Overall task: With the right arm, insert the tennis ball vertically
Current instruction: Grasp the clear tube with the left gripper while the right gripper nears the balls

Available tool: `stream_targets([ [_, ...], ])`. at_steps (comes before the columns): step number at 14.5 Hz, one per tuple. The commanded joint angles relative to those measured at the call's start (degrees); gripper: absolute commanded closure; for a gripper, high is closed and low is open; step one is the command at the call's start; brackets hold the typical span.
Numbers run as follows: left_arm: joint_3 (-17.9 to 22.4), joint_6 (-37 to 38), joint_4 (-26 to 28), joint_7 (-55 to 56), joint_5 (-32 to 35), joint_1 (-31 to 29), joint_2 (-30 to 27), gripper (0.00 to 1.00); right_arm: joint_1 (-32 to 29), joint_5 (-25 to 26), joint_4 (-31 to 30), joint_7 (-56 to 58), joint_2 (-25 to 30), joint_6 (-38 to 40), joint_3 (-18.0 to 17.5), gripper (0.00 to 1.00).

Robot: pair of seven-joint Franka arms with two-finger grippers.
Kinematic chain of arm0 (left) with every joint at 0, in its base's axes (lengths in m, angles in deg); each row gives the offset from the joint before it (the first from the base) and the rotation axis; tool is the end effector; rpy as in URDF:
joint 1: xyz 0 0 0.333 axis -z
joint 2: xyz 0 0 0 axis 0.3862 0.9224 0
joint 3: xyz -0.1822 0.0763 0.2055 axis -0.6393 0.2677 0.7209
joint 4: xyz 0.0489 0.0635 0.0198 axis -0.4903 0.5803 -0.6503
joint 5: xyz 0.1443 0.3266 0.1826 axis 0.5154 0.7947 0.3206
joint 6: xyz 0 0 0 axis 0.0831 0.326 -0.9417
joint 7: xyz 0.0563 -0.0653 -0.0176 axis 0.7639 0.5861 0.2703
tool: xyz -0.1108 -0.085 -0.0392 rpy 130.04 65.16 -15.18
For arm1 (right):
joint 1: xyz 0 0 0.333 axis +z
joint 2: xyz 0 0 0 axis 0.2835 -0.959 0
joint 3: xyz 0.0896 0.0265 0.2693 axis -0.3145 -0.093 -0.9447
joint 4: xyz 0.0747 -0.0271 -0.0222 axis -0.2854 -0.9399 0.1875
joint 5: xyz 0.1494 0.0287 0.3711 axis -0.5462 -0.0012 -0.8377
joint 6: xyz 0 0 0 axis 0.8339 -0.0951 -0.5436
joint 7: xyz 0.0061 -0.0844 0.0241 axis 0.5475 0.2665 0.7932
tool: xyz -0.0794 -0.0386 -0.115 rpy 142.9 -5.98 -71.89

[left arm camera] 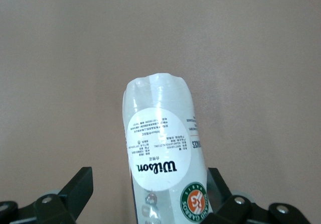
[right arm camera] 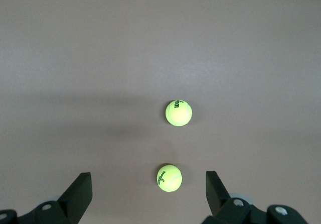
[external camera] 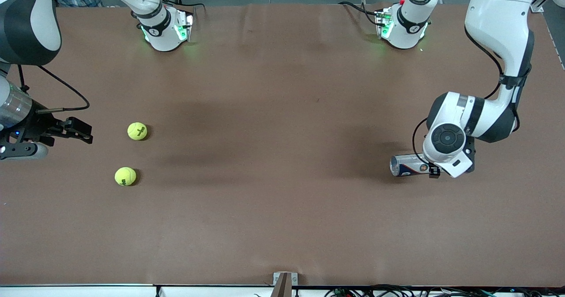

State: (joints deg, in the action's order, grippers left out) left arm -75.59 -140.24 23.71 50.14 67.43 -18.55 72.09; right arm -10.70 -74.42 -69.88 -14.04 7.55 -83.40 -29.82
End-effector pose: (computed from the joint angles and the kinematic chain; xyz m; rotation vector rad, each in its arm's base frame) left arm 0.5952 -0.0697 0.1675 -2.0904 -1.8183 -0.2204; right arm 0.6300 0.0094 0.4876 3.1027 0.1046 0.0488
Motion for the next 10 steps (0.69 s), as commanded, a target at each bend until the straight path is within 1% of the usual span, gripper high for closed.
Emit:
stream_targets([
  [1, 0.0, -0.4, -0.6, 2.7, 2.8, 0.3, 1.0, 0.0, -0.5, 1.0, 0.6, -0.2, -1.7, -0.6, 0.0, 0.0],
  [4, 0.0, -2.6, -0.5, 5.0, 4.8, 0.3, 2.8, 0.0, -1.3, 0.8, 0.5, -0.4, -2.7, -1.1, 0.0, 0.0],
  [6, 0.0, -3.8, -0.6, 5.4, 5.1, 0.7, 3.4, 0.0, -1.6, 0.6, 0.6, -0.2, -4.2, -1.8, 0.0, 0.0],
  [9, 0.0, -5.4, -0.6, 5.9, 5.2, 0.8, 4.6, 0.0, -1.9, 0.6, 0.7, -0.1, -4.5, -2.4, 0.0, 0.0],
  [10, 0.1, -5.7, -0.5, 6.4, 5.5, 0.8, 5.0, 0.0, -1.8, 0.4, 0.6, -0.2, -5.7, -3.6, 0.0, 0.0],
])
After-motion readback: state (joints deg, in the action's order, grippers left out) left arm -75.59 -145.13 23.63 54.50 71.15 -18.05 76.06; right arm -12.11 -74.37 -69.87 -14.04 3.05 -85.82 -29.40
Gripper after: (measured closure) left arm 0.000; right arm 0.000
